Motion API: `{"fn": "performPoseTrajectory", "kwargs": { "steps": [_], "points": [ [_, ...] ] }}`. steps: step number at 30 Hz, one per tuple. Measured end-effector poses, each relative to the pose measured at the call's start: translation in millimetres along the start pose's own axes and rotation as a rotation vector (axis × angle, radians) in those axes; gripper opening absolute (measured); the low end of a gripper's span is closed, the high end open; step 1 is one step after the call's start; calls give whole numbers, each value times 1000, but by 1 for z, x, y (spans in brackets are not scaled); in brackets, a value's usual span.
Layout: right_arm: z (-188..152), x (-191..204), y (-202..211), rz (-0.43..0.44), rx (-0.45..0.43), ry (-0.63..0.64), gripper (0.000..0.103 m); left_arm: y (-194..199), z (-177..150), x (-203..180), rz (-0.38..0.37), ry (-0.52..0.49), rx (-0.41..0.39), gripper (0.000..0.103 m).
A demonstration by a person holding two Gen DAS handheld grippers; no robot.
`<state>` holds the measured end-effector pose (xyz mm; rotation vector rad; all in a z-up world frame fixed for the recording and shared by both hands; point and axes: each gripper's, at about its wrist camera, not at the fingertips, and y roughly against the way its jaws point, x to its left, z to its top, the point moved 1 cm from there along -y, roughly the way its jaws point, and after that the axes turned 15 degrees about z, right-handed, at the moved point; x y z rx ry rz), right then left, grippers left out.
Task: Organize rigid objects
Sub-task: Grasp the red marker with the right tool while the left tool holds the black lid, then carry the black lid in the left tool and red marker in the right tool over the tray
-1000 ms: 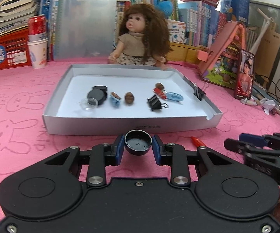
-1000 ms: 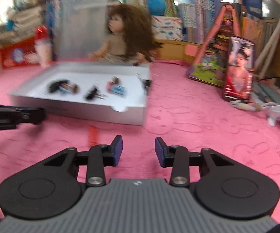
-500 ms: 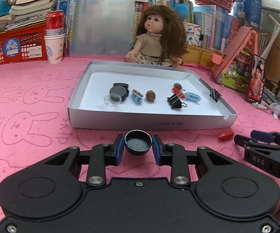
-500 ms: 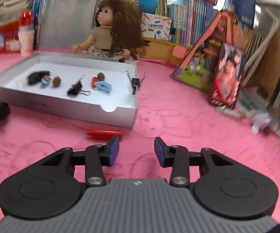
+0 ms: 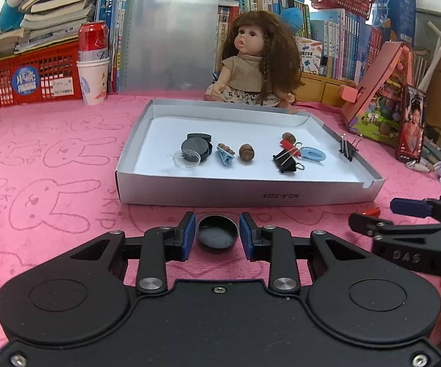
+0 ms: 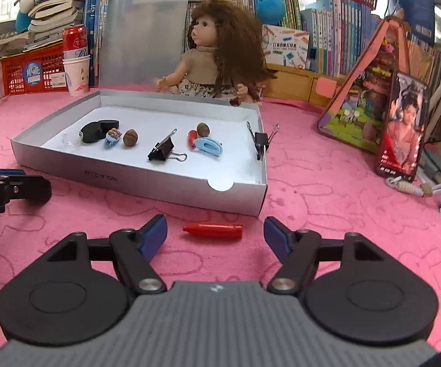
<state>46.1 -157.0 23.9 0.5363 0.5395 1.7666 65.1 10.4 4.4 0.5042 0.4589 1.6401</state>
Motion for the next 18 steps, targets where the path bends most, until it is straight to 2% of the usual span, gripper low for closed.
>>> {"fn": "performPoseTrajectory", "kwargs": {
  "steps": [2,4,9,11,18],
  "points": [
    [-1,-5,0,22,5,-17,80,-3,-1,-1,1,-1,8,30],
    [-3,-8,-1,33,10,-33,75,-6,-2,-1,1,4,17,35],
    [-6,-5,2,69,-7,-25,53,-9,-6,-2,6,-3,15,39],
    [-6,-3,2,76,-11,-17,49,-9,-6,-3,5,-5,14,40],
    [-9,5,3,96,-28,-18,48,-10,-6,-5,7,-11,5,42]
  ]
}}
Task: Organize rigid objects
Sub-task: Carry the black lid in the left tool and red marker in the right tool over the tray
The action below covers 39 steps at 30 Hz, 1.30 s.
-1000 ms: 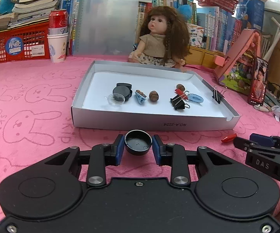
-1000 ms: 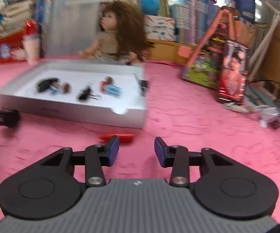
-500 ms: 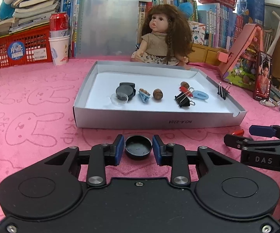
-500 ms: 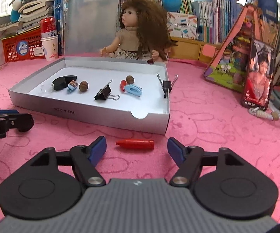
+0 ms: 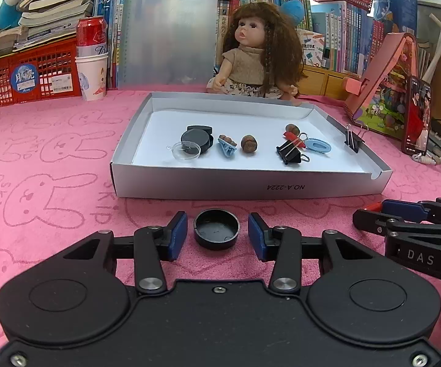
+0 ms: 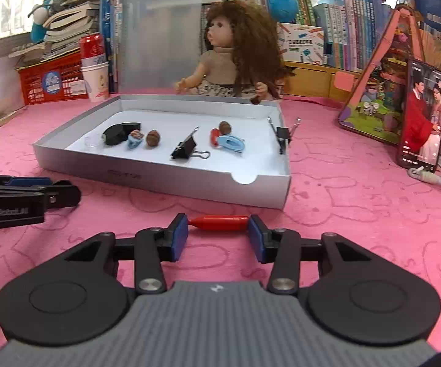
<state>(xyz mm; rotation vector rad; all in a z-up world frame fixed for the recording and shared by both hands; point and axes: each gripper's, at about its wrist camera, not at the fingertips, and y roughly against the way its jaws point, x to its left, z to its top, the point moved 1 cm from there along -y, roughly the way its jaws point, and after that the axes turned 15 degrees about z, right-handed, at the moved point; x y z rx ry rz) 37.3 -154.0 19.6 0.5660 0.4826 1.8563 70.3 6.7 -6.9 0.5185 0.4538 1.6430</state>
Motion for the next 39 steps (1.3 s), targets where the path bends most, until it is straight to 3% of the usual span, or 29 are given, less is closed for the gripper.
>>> {"fn": "performPoseTrajectory", "kwargs": {
  "steps": [7,10,20,39],
  "points": [
    [0,7,0,20,-3,3,48,0,0,-3,7,-6,-7,41],
    [2,10,0,33,-10,-11,48,0,0,-2,13,-5,-9,30],
    [12,26,2,68,-46,-7,48,9,7,-4,-11,-8,-22,30],
    [23,19,5,47,-67,-28,48,17,27,-2,-22,15,-42,30]
  ]
}}
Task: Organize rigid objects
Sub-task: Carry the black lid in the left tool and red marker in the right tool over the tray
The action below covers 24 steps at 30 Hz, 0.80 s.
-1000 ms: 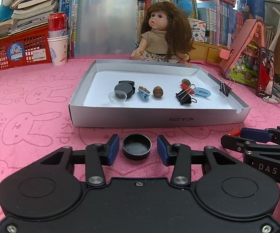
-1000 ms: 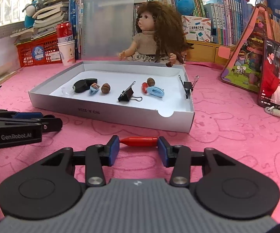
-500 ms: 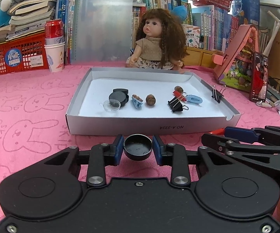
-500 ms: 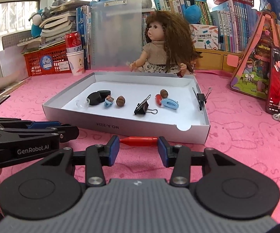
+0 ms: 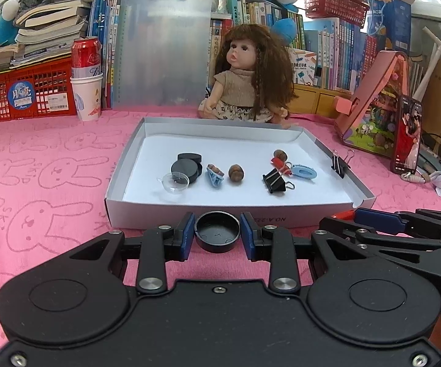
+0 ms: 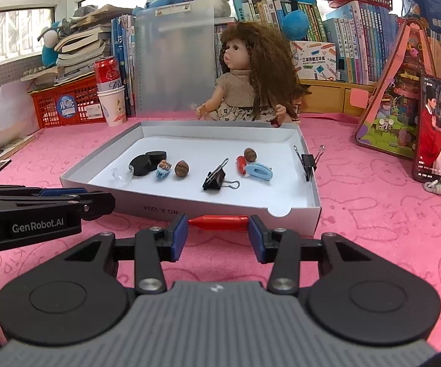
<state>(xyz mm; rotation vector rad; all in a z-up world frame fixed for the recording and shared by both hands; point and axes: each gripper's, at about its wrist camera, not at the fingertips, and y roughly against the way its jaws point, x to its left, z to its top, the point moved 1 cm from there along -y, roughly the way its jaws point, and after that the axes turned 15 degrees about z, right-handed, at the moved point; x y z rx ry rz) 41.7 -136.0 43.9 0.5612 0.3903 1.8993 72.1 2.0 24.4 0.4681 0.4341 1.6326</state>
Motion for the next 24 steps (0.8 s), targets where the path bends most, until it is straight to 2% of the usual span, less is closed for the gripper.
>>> {"fn": "performPoseTrajectory", "kwargs": {
  "steps": [11,24],
  "points": [
    [17,-15,-7,-32,-18,-32,48,-11,22,3,7,18,-10,30],
    [29,-33,-18,-50,-21,-89,48,-37,35,1,7,21,17,30]
  ]
}}
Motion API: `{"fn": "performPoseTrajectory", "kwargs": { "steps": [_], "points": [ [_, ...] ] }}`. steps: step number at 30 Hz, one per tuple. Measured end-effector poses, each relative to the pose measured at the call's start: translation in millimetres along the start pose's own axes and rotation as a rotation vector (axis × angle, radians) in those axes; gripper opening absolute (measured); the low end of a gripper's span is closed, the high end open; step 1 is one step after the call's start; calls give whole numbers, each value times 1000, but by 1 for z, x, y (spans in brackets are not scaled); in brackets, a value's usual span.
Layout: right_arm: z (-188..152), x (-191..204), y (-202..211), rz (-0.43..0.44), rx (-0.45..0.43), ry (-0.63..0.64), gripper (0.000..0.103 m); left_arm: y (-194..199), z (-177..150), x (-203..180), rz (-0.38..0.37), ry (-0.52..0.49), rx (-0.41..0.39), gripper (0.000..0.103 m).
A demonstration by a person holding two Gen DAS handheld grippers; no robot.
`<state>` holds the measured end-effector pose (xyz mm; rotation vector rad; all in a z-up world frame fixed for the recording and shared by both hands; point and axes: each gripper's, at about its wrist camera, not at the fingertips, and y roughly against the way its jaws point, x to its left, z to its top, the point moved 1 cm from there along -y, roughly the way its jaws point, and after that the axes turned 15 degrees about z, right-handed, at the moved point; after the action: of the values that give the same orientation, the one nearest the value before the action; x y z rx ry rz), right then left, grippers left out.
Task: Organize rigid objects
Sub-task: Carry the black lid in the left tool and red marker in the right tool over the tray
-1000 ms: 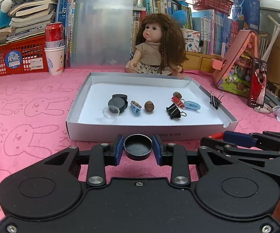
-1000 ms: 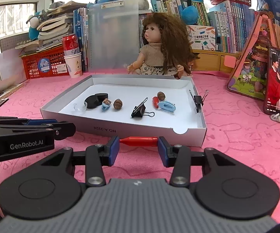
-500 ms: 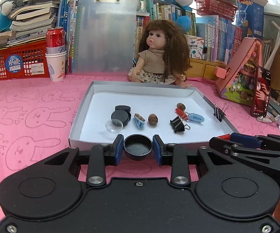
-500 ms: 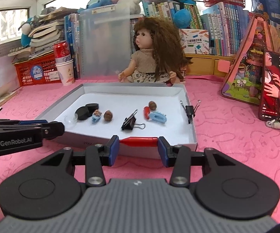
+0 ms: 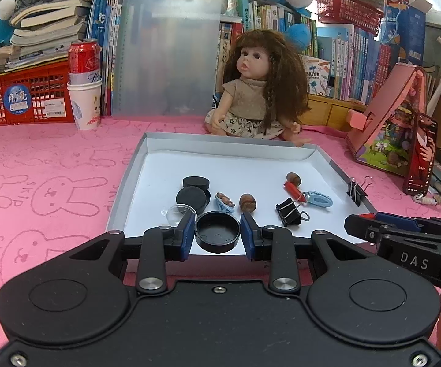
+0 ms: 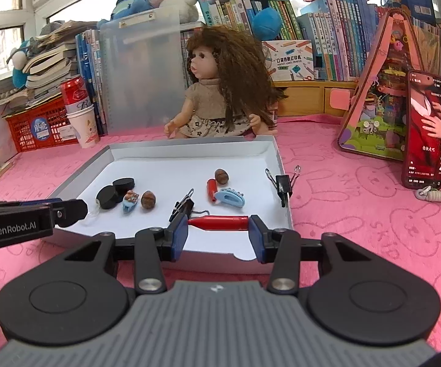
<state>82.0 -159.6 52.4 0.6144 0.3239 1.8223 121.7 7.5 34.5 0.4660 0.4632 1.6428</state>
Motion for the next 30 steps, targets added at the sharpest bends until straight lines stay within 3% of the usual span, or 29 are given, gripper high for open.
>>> {"fn": "performPoseTrajectory", "kwargs": {
  "steps": [16,30],
  "points": [
    [6,-14,-35,5,67,-50,48,-41,-1,-4,13,-2,77,30],
    [11,-15,-62,20,94,-31,48,-66,2,-9,35,-9,82,30]
  ]
}}
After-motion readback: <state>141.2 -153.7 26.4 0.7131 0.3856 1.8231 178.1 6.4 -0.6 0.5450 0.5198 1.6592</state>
